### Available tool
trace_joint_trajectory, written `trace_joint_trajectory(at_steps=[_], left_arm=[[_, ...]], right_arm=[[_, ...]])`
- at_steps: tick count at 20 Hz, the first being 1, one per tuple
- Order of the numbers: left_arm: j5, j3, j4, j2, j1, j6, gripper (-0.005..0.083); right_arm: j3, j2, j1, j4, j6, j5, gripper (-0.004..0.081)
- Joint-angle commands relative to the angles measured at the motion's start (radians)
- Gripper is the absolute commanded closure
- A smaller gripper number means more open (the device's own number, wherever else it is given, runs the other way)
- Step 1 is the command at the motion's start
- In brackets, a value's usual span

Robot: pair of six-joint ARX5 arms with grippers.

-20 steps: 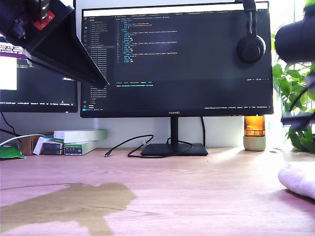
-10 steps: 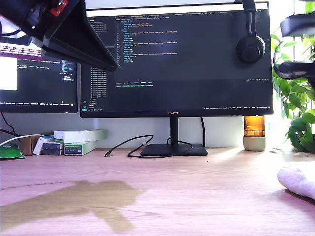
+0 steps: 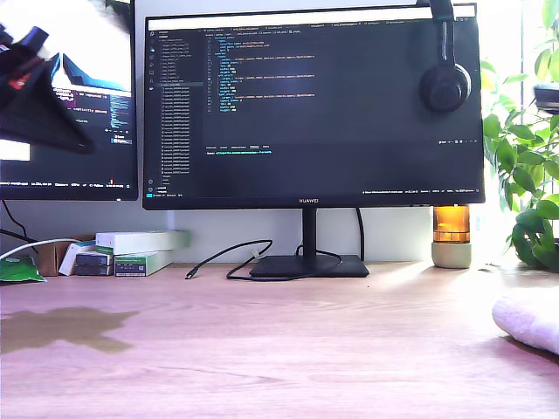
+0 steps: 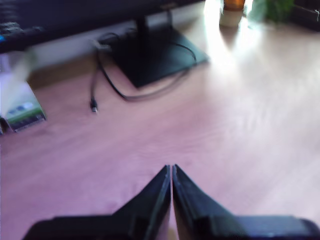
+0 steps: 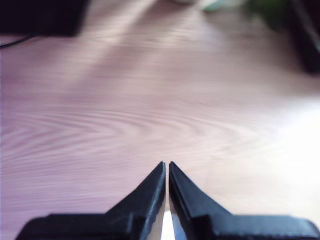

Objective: Fold the tea towel to a neat square and place it to the right

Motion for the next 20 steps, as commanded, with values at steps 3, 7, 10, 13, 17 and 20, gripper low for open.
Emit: trace_joint_trajectory(at_steps=[3,7,10,13,17,20], left_arm=[[-0.012,-0.123,0.100,-0.059,0.034,-0.029,0.0797],[-0.076,-0.253,0.171,-0.170,0.042,-0.075,0.0797],[-0.126,-0.354,0.225,-0.293,0.042,-0.125,0.0797],[-0.177,-0.429,0.225,-0.436,0.042,-0.129,0.0797],[-0.216,-0.499,0.198,-0.595,0.042,-0.132,0.0797],[-0.221,-0.523,0.127,-0.694,0.042,-0.132,0.0797]], right_arm=[[-0.158,-0.179,-0.064,0.118,0.035,-0.051,0.0783],[-0.264,-0.360,-0.064,0.204,0.040,-0.057,0.0783],[-0.330,-0.489,-0.064,0.250,0.058,-0.021,0.0783],[-0.400,-0.628,-0.064,0.271,0.040,-0.005,0.0783],[-0.484,-0.790,-0.064,0.267,0.027,-0.023,0.0783],[-0.498,-0.889,-0.064,0.177,0.024,-0.055,0.0783]])
